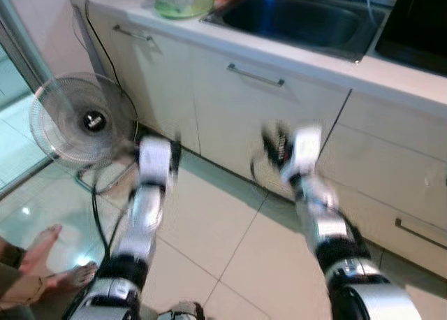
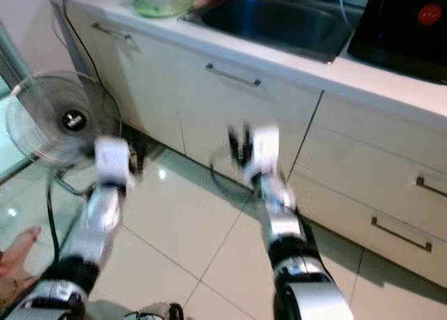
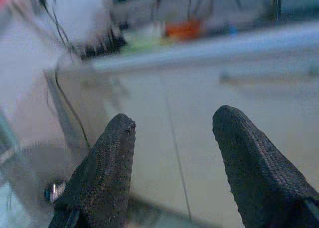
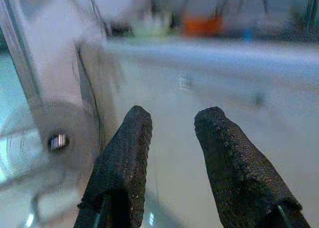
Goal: Kitchen organization
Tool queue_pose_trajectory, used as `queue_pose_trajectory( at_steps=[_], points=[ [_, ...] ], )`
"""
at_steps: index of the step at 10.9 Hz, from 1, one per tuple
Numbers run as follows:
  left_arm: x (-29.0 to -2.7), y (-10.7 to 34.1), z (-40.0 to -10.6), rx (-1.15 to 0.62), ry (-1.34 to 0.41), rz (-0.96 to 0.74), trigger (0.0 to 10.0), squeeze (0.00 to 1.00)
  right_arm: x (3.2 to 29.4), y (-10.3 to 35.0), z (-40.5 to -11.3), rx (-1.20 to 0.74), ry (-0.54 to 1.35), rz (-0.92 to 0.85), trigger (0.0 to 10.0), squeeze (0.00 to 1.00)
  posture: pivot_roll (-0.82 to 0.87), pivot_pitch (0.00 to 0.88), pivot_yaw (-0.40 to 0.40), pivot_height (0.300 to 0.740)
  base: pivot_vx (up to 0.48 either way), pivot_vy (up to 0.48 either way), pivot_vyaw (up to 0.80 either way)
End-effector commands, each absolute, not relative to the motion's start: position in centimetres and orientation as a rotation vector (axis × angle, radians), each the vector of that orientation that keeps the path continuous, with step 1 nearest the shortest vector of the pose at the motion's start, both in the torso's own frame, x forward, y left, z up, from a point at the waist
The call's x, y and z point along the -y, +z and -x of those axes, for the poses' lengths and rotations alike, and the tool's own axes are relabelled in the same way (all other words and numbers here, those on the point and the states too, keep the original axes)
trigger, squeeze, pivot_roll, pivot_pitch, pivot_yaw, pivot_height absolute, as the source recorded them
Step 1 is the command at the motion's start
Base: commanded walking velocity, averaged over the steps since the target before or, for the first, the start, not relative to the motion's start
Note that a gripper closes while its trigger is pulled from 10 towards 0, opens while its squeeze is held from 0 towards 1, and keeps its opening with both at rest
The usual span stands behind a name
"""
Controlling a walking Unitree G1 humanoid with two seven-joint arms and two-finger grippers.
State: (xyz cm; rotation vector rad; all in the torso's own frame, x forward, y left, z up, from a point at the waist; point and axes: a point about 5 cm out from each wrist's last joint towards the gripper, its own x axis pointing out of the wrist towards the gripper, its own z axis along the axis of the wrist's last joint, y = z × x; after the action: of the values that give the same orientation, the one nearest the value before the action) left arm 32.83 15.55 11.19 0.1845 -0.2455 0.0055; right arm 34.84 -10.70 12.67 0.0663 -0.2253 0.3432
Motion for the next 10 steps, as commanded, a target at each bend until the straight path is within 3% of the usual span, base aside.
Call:
queue_pose_trajectory(
  at_steps=[1,3,4,7,10],
  points=[
    [-15.6,12.0,-32.8,0.279,0.036,-0.187,10.0,0.0,10.3,14.3,-35.1,0.292,0.347,-0.082,10.0,0.0,0.02,0.052,0.024,0.74,0.0,0.0,0.0],
    [-14.9,14.5,-32.9,0.373,0.055,-0.179,10.0,0.0,9.4,16.4,-35.2,0.36,0.367,-0.107,10.0,0.0,0.03,0.056,0.018,0.74,0.144,0.0,0.0],
    [-15.1,15.1,-32.8,0.336,0.12,-0.38,10.0,0.0,9.0,16.8,-35.2,0.368,0.38,-0.105,10.0,0.0,0.03,0.054,0.016,0.74,0.334,0.0,0.0],
    [-14.0,15.5,-32.6,0.368,0.134,-0.242,10.0,0.0,8.6,16.6,-34.9,0.35,0.399,-0.101,10.0,0.0,0.04,0.058,0.015,0.74,0.426,0.0,0.5],
    [-14.4,16.2,-32.3,0.375,0.136,-0.193,10.0,0.0,8.2,16.7,-34.8,0.342,0.424,-0.104,10.0,0.0,0.04,0.07,0.016,0.74,0.461,0.0,0.0]
  ],
)
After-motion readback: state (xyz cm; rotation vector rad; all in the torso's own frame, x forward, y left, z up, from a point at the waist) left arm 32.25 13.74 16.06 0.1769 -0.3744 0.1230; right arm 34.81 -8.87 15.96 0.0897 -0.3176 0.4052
